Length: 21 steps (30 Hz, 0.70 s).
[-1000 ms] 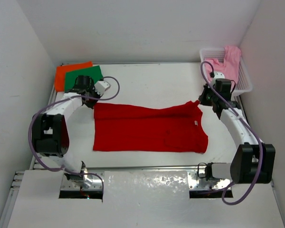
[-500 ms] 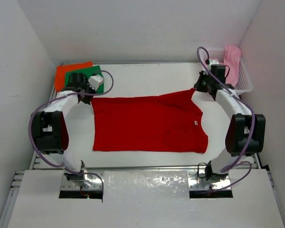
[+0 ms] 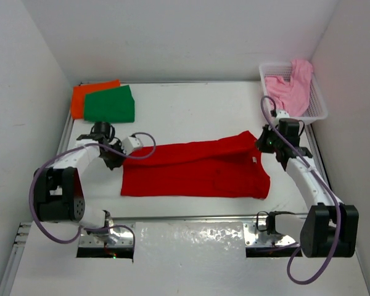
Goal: Fold and stack the t-shirts
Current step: Fold the other side of the tshirt into a rectangle
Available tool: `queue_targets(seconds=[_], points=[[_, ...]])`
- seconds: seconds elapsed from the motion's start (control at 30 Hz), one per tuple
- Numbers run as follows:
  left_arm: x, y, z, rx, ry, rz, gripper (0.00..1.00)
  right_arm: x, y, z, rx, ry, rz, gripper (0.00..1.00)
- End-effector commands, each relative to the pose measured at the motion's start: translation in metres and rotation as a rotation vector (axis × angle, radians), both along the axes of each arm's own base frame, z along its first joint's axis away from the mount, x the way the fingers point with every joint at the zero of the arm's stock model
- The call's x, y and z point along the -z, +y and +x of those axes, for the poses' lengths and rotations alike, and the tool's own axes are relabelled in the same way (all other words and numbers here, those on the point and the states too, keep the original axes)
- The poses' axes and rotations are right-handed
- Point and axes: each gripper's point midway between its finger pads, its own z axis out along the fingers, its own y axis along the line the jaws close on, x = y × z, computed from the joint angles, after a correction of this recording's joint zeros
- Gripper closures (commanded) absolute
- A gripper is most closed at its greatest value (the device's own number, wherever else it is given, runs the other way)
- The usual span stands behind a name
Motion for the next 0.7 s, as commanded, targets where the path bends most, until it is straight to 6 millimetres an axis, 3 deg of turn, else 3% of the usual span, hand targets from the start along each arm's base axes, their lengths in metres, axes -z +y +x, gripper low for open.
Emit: queue_targets(seconds=[0.0,0.1,0.37,0.4,0.43,0.53,0.57,0.6,0.67], points=[[0.015,-0.004,-0.027,0.108,0.061,0.020,1.00,0.031,-0.001,-0.027,0.013,0.096,-0.001,1.00],[0.022,0.003,-0.029,0.089,0.055,0.057,1.00,0.041,-0.010,-0.040,0.043,0.126,-0.040,1.00],[0.024,0.012,-0.022,0.084,0.032,0.111,1.00,0.047,-0.007,-0.048,0.025,0.146,-0.034,1.00],[0.025,0.014,-0.024,0.087,0.040,0.122,0.95,0.050,-0.006,-0.051,0.025,0.154,-0.033,1.00],[0.025,0.015,-0.026,0.092,0.048,0.129,0.76,0.052,-0.006,-0.053,0.025,0.158,-0.029,1.00],[0.017,0.017,-0.025,0.095,0.060,0.139,0.58,0.061,0.000,-0.062,0.014,0.182,-0.002,1.00],[0.012,0.015,-0.022,0.091,0.058,0.125,0.57,0.064,0.001,-0.065,0.017,0.187,0.007,1.00],[-0.007,0.006,-0.004,0.089,0.005,0.079,0.55,0.074,0.004,-0.073,0.014,0.213,0.028,1.00],[-0.034,-0.007,0.014,0.029,-0.032,-0.008,0.48,0.081,0.009,-0.079,0.025,0.228,0.065,1.00]])
